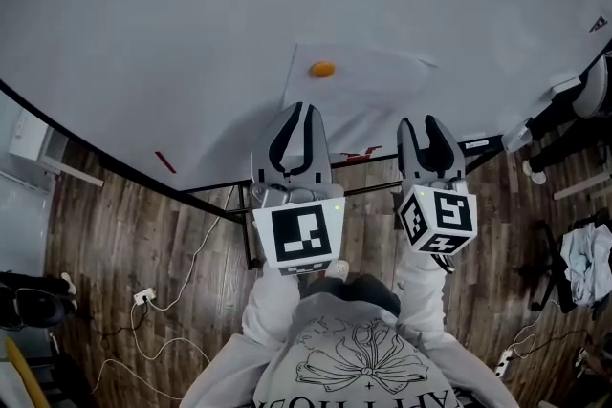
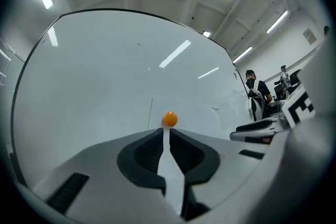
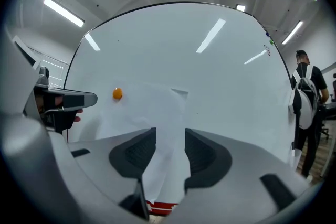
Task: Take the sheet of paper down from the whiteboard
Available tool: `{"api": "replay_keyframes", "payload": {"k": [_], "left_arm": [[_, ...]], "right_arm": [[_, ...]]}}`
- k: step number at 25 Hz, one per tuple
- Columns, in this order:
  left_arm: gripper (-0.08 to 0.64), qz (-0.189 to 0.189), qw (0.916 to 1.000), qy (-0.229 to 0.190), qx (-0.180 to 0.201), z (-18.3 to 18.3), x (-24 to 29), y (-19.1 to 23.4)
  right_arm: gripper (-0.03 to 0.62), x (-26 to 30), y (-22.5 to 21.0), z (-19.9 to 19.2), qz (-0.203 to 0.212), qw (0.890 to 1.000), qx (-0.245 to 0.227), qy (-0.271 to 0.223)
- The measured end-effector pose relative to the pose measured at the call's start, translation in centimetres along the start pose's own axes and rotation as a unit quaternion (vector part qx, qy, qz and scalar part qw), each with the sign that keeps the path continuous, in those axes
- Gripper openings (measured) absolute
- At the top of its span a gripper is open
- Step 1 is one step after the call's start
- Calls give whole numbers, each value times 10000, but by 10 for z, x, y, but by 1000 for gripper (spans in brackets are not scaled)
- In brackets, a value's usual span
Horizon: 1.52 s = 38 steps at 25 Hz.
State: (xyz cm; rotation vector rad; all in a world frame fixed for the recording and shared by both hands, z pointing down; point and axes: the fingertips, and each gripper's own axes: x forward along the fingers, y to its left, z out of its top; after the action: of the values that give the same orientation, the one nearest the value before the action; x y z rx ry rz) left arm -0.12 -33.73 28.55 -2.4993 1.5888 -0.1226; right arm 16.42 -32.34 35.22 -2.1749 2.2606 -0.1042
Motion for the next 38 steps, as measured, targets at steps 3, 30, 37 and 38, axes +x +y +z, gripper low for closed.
{"api": "replay_keyframes", "payload": {"k": [3, 30, 37, 38], "left_arm": [[44, 11, 9999, -84, 140, 5, 7, 3], [135, 550, 9976, 161, 396, 16, 48, -20], [135, 583, 9972, 226, 402, 13, 52, -21], [135, 589, 9972, 209, 410, 14, 51, -20]], "right_arm": [[170, 10, -1, 2, 55, 10000, 56, -49], [191, 52, -5, 13, 1568, 9875, 165, -11], [110, 54, -14, 14, 1730, 9848, 121, -62], [87, 53, -14, 15, 1749, 9845, 87, -80]]}}
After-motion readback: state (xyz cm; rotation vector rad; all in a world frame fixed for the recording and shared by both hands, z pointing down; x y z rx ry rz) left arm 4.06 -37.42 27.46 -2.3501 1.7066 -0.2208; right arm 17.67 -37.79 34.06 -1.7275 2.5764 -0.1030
